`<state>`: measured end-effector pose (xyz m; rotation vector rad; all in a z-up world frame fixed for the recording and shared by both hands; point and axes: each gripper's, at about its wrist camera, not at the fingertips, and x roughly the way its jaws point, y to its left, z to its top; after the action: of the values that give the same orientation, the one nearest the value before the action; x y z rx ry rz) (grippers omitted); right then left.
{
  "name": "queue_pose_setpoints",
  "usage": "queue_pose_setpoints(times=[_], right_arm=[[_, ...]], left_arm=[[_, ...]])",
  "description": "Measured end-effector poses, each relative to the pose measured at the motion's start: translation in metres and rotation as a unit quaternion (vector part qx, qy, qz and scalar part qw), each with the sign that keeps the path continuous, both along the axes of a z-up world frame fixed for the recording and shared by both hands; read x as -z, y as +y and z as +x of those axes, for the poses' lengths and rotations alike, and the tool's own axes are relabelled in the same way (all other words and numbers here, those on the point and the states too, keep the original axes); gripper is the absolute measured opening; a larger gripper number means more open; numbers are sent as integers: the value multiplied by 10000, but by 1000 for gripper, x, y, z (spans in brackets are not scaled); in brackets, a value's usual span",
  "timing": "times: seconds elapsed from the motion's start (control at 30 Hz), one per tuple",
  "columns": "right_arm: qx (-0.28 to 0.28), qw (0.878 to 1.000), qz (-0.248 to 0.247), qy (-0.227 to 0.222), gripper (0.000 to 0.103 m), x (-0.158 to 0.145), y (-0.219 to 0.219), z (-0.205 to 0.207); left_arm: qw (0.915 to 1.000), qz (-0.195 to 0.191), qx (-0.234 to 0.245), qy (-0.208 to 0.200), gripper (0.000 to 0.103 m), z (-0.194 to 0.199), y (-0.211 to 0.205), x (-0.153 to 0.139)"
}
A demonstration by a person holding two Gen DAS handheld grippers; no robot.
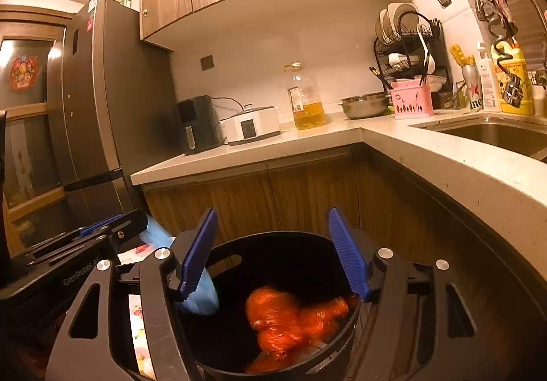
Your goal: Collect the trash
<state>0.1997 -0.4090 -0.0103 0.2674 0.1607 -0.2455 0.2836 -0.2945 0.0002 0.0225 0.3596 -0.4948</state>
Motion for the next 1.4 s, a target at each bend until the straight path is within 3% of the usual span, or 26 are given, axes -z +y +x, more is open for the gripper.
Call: queue_pose_setpoints(times=[0.03, 0.27, 0.53, 0.8, 1.07, 1.27, 1.4], right_arm=[[16, 10000, 12, 16, 68, 1, 0, -1], [84, 9999, -105, 11, 76, -4, 5, -13], [132, 9998, -147, -20, 85, -17, 21, -37], [-1, 9998, -187, -98, 88, -28, 48, -67], [-133, 9994, -305, -117, 89, -24, 85, -99], [-388, 9988, -290, -84, 89, -15, 117, -117], [-585, 9979, -270, -72, 89, -6, 139, -126]], left_arm=[[10000, -7, -20, -18, 45, -1, 1, 0], [9997, -32, -234, -111, 60, -10, 13, -11], [9981, -40, -591, -183, 67, -39, 42, -33], [9962, -98, -824, -257, 71, -93, 85, -52], [9919, -105, -1236, -286, 71, -146, 154, -29], [9864, 42, -1552, -545, 71, -185, 203, 0], [9871, -49, -1564, -347, 71, -194, 226, 21]])
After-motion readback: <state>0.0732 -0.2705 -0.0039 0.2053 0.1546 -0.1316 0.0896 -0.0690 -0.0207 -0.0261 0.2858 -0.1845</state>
